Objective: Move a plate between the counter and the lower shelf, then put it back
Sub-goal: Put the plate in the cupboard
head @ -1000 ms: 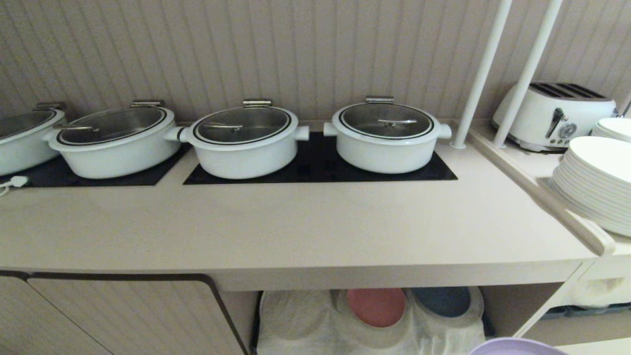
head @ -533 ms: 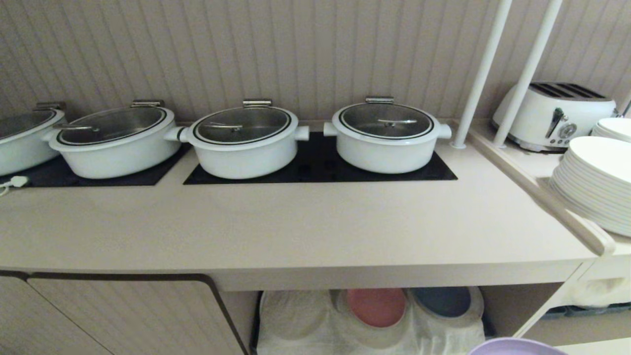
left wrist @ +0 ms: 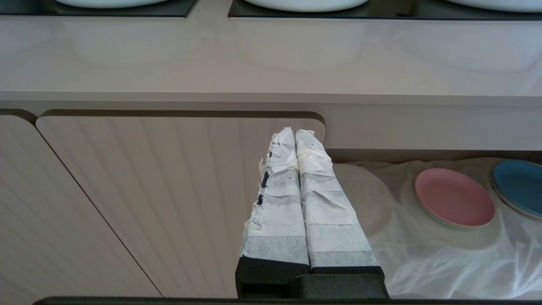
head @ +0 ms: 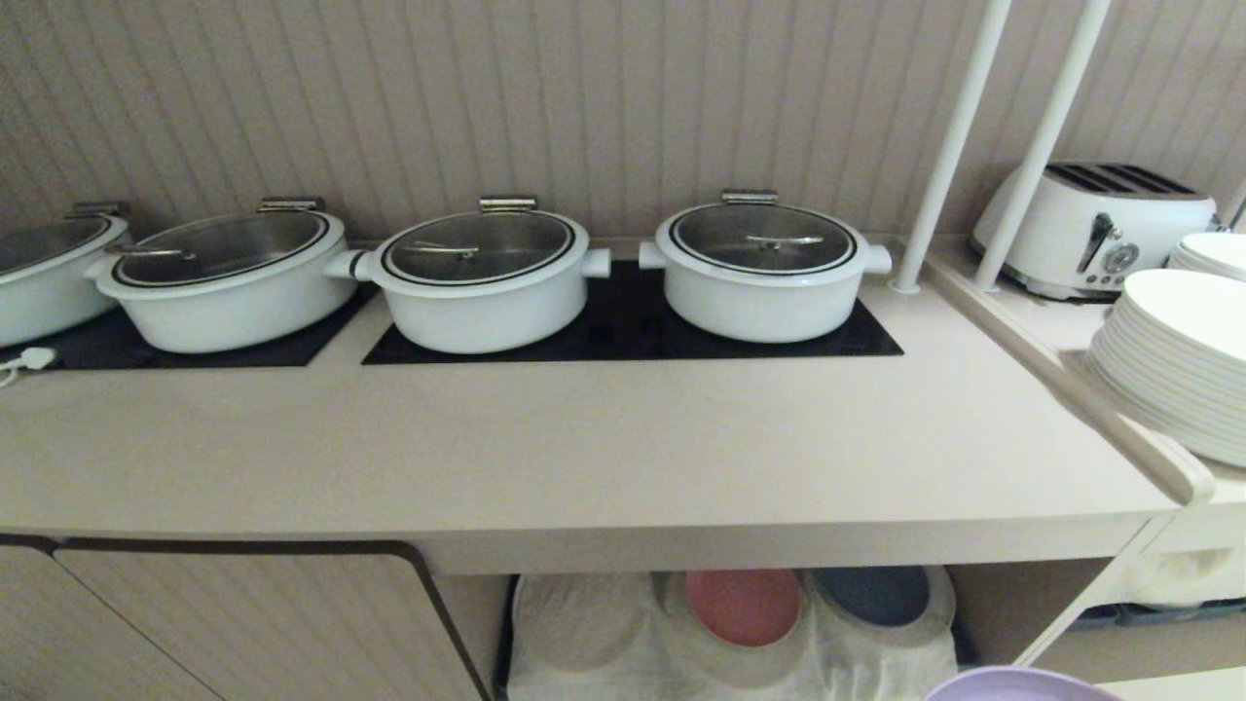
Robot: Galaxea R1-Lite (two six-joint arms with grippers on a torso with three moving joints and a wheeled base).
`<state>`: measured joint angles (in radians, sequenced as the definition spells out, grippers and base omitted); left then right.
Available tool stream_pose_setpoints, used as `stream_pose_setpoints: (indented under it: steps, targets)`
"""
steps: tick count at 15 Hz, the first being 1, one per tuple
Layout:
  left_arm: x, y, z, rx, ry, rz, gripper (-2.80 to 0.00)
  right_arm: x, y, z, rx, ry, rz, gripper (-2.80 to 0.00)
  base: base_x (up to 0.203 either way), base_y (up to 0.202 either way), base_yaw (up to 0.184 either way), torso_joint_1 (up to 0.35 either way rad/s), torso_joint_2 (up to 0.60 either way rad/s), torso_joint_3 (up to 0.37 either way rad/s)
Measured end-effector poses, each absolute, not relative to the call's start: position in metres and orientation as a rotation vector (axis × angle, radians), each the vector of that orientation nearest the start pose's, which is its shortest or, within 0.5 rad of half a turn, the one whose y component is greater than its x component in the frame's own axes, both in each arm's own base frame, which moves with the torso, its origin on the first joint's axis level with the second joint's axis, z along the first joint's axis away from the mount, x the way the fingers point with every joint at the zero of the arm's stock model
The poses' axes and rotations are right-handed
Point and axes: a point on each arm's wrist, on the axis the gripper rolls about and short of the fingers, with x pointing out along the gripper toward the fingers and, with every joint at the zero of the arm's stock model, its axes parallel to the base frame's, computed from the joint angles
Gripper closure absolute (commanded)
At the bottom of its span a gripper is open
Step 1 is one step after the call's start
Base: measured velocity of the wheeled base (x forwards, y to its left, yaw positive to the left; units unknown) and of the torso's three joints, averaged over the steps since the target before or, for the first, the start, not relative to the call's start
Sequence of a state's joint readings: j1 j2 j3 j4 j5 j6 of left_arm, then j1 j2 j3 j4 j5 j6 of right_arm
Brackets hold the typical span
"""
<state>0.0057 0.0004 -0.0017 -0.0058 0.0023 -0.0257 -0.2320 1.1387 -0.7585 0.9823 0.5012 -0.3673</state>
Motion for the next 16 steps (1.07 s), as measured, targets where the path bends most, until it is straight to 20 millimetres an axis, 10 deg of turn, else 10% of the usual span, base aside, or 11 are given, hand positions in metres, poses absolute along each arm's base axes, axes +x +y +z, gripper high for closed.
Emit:
stream_pose_setpoints:
  steps: [16]
  targets:
    - [-0.0229,-0.0001,0.0766,-0.026,-0.007,0.008,0.0,0.0852,-0.009,0.1798,0.175,1.202,0.451,0.0,0.0,0.0,0.0,0.0,0.0,0.0]
